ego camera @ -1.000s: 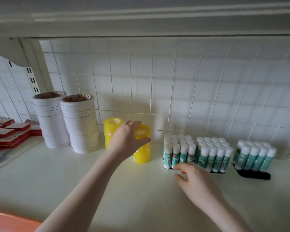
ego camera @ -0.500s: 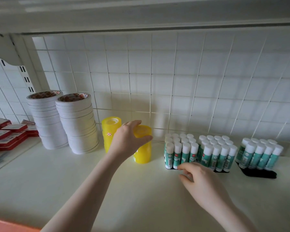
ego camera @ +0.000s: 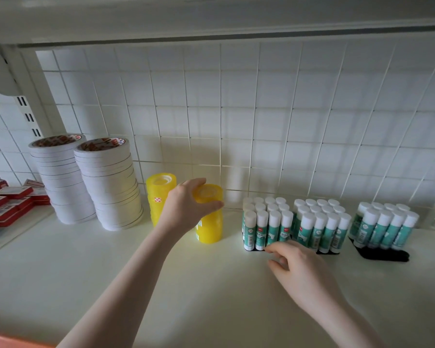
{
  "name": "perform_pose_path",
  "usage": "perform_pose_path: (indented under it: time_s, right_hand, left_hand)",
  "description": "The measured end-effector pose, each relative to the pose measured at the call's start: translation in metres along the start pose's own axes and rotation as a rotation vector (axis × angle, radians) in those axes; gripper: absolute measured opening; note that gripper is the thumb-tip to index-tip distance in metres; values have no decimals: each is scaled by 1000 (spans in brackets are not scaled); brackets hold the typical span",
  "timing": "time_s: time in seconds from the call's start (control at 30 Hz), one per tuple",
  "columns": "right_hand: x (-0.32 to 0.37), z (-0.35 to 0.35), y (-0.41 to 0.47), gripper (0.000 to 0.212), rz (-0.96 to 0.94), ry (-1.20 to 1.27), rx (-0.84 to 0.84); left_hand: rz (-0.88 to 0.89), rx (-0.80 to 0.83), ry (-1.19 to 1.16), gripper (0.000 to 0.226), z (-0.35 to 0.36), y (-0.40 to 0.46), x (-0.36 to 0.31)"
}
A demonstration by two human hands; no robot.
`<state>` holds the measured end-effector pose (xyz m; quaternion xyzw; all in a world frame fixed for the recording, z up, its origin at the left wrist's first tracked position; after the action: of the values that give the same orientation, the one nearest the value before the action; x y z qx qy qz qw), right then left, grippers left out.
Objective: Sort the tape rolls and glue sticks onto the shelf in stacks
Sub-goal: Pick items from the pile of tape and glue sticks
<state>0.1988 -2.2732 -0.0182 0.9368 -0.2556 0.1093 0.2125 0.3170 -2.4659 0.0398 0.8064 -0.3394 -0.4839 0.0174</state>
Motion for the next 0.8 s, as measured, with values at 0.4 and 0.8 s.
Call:
perform_pose_path:
  time_s: [0.4,0.8]
  right_hand:
    - [-13,-16,-6,26,104,-122,-54]
    - [-95,-63,-74,25,297,-315,-290]
  left_hand:
    - [254,-58,203,65,0,-33,-5]
    - [450,-47,284,58,43,-92,-47]
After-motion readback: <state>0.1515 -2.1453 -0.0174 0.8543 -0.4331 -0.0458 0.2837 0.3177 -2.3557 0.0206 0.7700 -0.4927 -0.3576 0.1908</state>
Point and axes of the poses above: each hand's wrist, its own y-axis towards the middle knuckle, its own z-axis out of the palm, x = y × z, the point moved 2 cm from there along y, towards the middle knuckle, and after that the axes turned 9 degrees about -y, right-handed, at the moved point
